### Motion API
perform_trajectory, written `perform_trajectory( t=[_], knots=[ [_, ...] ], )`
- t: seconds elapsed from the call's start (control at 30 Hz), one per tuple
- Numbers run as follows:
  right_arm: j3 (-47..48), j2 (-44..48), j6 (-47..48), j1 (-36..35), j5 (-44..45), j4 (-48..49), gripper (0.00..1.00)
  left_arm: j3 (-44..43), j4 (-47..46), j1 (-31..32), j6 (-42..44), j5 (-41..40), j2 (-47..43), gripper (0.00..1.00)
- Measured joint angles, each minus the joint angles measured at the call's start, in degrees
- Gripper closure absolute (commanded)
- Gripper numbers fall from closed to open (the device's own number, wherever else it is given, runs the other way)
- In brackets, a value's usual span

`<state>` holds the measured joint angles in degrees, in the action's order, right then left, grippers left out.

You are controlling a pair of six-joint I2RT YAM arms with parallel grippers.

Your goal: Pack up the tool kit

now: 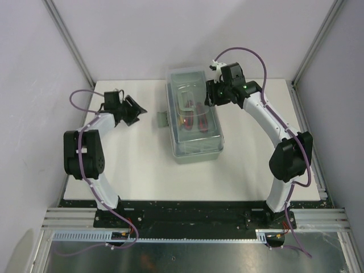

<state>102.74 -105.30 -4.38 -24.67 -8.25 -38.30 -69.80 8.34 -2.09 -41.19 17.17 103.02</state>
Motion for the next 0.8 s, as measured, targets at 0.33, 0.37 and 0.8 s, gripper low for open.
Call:
perform_trajectory(
  t=[0.33, 0.37, 0.8],
  knots=[
    [0.0, 0.0, -1.66, -0.59, 1.44, 0.15, 0.58, 4.87, -1.14, 5.95, -1.44, 7.34, 3.39, 0.32],
    [0.0, 0.0, -1.7, -0.61, 1.53, 0.15, 0.58, 4.87, -1.38, 6.64, -1.42, 7.89, 3.72, 0.3],
    [0.0, -0.07, -2.93, -0.68, 2.19, 0.15, 0.59, 5.35, -3.5, 7.89, -2.47, 9.77, -0.04, 0.21]
  ],
)
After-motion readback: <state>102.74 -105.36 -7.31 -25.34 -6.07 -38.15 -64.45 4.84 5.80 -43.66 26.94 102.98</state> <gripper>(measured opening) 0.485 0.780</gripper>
